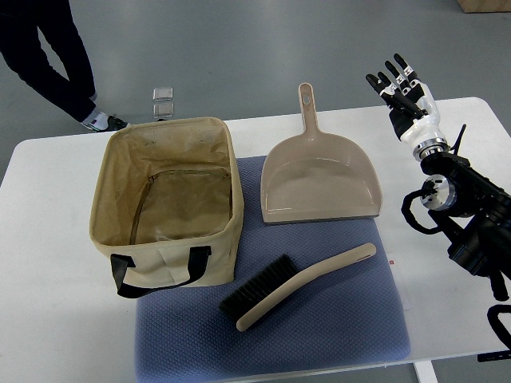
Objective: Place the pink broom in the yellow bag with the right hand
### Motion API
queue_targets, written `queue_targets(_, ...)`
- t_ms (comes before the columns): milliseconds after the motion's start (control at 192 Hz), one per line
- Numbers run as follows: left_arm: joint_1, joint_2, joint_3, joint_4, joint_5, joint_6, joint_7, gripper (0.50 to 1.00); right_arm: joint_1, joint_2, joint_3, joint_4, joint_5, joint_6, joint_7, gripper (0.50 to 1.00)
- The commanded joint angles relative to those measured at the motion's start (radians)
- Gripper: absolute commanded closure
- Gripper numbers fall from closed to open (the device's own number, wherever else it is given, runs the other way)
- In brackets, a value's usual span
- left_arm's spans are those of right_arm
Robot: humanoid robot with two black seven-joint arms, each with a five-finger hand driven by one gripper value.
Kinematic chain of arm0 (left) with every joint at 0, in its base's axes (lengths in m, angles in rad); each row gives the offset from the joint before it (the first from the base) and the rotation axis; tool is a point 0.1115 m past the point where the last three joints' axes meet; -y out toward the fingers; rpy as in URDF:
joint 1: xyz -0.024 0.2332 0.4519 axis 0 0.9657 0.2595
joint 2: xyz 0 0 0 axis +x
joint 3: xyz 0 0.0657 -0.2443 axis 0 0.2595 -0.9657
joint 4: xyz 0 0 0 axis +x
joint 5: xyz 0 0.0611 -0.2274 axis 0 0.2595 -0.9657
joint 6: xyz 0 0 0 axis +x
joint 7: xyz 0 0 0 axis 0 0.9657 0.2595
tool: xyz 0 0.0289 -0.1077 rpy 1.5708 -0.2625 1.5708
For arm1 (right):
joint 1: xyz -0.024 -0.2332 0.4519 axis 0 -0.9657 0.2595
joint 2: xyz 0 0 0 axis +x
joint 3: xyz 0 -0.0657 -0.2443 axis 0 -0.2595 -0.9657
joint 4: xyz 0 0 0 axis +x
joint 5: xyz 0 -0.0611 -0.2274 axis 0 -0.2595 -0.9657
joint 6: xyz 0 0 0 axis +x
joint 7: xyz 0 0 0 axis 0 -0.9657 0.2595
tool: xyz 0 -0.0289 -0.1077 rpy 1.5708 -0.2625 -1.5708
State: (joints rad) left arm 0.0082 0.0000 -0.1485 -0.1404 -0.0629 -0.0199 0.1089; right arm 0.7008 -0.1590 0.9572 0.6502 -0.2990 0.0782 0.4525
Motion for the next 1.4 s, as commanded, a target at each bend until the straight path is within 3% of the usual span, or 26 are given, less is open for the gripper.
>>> queue_targets(0,-0.001,0.000,0.000,-0.005,0.000,0.000,0.000,0.500,0.002,-0.004,-0.001,-0.001,-0.002,0.000,0.000,0.570)
queue_targets(866,-0.001,0.000,0.000,0.002,0.000,0.000,0.000,0.500,0.059,-0.071,-0.080,0.000,-0.091,0.012,0.000,0.570)
queue_targets(1070,-0.001,0.000,0.000,0.002,0.000,0.000,0.000,0.500,0.060,-0.203,-0.210,0.115,-0.238,0.014,-0.001,0.570)
queue_targets(1394,-0.001,0.000,0.000,0.002,0.000,0.000,0.000,0.500,0.057,-0.435,-0.393,0.391,-0.440,0.043,0.002,0.570)
